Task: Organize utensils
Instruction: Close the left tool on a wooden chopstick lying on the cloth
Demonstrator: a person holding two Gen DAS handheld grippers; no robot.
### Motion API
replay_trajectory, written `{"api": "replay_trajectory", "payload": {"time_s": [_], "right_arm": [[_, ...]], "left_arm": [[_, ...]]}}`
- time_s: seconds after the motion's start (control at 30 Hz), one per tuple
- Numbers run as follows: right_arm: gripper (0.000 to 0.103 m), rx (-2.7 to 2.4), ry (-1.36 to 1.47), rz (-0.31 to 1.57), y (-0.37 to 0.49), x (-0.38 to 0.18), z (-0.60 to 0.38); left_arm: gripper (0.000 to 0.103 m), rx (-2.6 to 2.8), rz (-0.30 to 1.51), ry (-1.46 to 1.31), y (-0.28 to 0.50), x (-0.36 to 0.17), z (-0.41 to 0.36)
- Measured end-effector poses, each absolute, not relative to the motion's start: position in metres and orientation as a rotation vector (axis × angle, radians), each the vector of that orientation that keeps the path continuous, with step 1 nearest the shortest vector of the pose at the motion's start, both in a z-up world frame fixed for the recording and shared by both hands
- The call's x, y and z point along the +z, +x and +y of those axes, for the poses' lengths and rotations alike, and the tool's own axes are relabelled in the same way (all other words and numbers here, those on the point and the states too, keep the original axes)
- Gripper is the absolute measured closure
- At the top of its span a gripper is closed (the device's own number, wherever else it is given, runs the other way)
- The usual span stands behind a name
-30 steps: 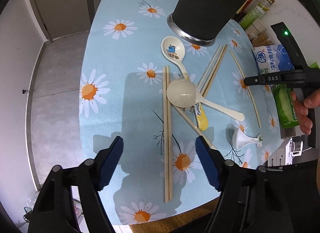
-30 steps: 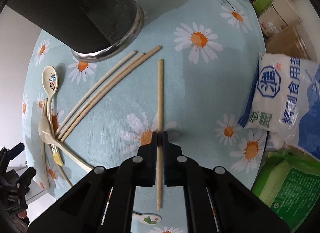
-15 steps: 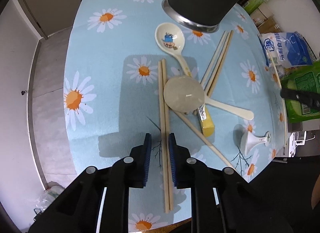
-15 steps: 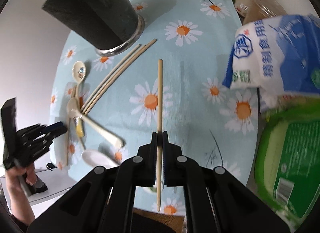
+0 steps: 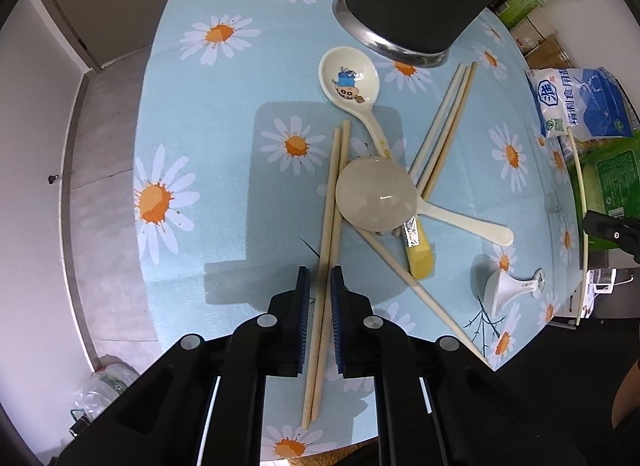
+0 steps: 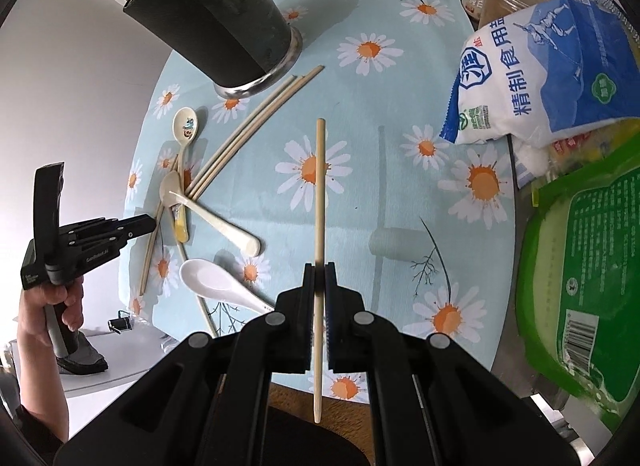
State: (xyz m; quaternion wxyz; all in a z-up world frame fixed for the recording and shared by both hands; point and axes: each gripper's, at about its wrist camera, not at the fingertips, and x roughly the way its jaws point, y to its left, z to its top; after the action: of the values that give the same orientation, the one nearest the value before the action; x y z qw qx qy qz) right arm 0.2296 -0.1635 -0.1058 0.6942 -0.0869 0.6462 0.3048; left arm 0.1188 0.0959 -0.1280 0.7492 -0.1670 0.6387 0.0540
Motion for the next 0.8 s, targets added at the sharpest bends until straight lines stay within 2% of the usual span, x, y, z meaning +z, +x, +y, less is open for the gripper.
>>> {"api": "replay_trajectory", "payload": {"time_s": [0.23, 0.8], "right_arm": [[0.097, 0.702, -0.2, 1.429, 0.225, -0.102, -0.161], [0.097, 0.724, -0.198, 1.446, 0.219, -0.108, -0.158]], "left_arm": [[0.093, 0.109, 1.401, -0.409, 0.114, -0.126, 0.104], [0.091, 0.113, 1.452, -0.242, 0.132, -0.133, 0.082]]}}
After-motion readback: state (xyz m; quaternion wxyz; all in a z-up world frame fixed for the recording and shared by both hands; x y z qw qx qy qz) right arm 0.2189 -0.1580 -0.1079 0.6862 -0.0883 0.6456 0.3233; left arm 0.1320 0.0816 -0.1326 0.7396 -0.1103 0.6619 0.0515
